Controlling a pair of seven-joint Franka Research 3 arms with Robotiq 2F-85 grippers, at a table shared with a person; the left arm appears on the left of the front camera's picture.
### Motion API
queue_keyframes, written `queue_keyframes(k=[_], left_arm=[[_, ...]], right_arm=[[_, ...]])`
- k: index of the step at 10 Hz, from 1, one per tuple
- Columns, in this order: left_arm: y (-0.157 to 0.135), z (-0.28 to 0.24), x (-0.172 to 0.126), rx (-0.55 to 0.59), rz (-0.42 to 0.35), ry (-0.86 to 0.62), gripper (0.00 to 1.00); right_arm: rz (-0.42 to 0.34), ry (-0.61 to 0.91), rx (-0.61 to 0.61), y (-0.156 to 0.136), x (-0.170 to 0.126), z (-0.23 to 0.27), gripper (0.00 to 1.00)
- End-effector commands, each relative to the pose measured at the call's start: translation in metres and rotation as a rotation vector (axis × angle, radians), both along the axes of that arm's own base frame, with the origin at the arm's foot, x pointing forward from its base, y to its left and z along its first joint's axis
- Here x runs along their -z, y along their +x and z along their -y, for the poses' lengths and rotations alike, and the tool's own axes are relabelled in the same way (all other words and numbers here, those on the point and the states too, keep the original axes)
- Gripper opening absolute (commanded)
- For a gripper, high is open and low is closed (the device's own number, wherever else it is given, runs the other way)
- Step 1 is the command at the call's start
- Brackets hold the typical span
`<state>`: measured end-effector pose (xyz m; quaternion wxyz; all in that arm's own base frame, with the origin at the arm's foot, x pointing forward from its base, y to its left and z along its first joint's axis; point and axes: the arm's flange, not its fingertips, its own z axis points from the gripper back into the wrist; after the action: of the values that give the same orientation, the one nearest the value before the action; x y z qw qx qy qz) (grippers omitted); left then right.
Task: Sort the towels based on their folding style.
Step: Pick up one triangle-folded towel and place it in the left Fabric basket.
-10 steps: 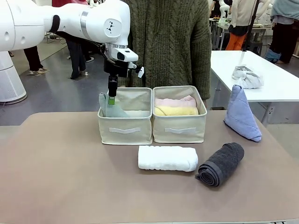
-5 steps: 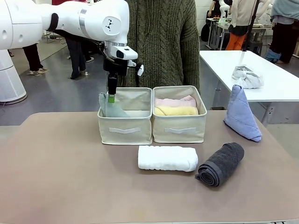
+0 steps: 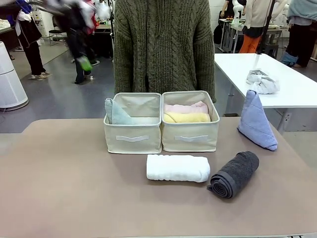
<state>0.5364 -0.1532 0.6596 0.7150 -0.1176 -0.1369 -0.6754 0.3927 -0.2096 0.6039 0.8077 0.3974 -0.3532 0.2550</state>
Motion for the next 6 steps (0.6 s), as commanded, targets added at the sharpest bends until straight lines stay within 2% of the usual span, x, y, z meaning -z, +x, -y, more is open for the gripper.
queue_keyframes(k=[1, 2, 3, 5, 6], left_arm=[[-0.052, -0.111, 0.019, 0.033, -0.027, -0.275, 1.00], [-0.054, -0.156, 0.023, 0.006, -0.045, -0.357, 1.00], [-0.046, -0.194, 0.037, -0.046, -0.103, -0.407, 1.00], [-0.035, -0.229, 0.061, -0.128, -0.164, -0.445, 1.00], [-0.033, -0.230, 0.067, -0.158, -0.170, -0.437, 1.00]], right_arm=[[0.015, 0.012, -0.013, 0.000, 0.001, -0.001, 1.00], [0.015, 0.012, -0.013, 0.000, 0.001, -0.001, 1.00], [0.015, 0.012, -0.013, 0.000, 0.001, -0.001, 1.00], [0.015, 0.012, -0.013, 0.000, 0.001, -0.001, 1.00], [0.015, 0.012, -0.013, 0.000, 0.001, -0.001, 1.00]])
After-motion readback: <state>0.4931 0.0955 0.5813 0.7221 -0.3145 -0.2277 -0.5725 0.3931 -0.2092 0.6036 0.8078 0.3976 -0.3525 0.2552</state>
